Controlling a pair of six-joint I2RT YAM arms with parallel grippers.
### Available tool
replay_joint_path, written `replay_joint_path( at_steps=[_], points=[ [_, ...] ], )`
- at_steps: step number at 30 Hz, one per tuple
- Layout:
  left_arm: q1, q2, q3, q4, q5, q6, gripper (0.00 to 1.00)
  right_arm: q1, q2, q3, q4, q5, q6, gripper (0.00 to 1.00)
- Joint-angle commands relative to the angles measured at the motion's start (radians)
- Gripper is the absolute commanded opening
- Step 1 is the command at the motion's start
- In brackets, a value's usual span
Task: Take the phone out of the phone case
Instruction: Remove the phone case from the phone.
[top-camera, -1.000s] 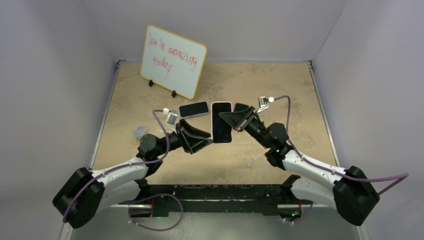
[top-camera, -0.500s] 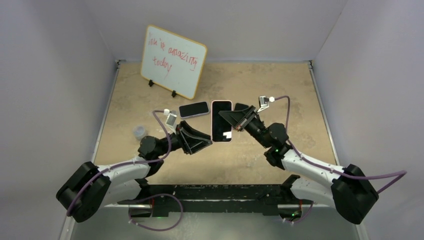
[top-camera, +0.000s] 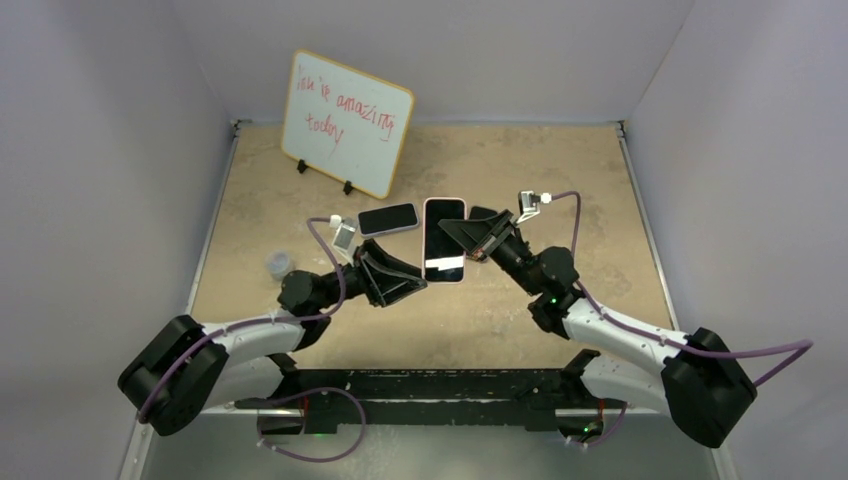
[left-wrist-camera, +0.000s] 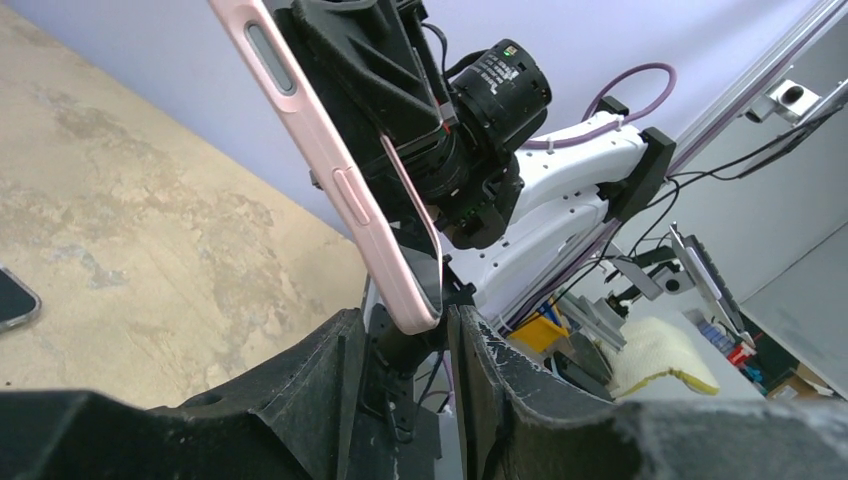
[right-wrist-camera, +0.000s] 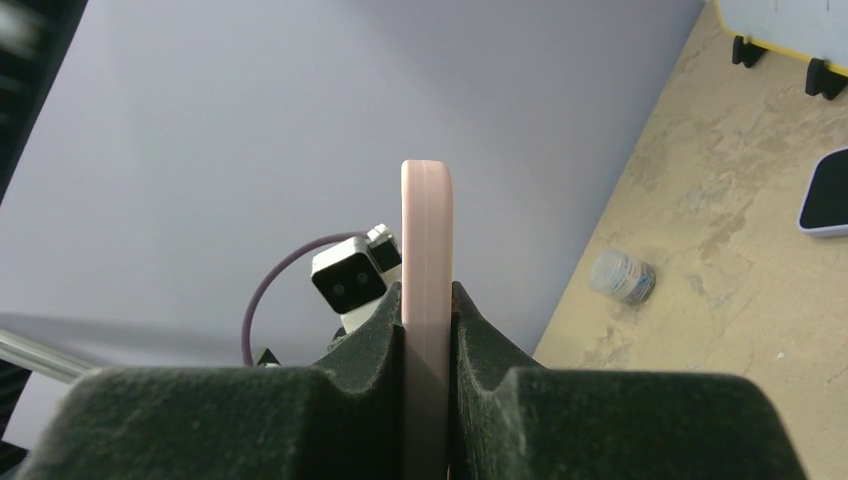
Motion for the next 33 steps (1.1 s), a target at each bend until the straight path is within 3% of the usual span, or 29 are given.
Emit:
replay_joint_path(
  at_steps=[1, 21, 25, 30, 33],
  points=[
    [-0.01, -0.004, 0.039, 0.082, 0.021, -0.015, 0.39, -0.003, -0.01, 0.009, 0.13, -0.009, 0.037, 0.0],
    [-0.022, 0.017, 0.06, 0.13, 0.047, 0.016, 0.0, -0.003, 0.043, 0.014, 0.212, -0.051, 0.103, 0.0],
    [-0.021, -0.028, 0.086, 0.046, 0.042, 0.114, 0.0, -0.003, 0.064, 0.014, 0.235, -0.088, 0.152, 0.0],
    [-0.023, -0.107, 0.159, -0.219, -0.003, 0.292, 0.0, 0.001, 0.086, 0.007, 0.27, -0.111, 0.217, 0.0],
    [-0.025, -0.121, 0.182, -0.277, -0.035, 0.358, 0.0, 0.016, 0.105, 0.015, 0.298, -0.128, 0.248, 0.0]
  ],
)
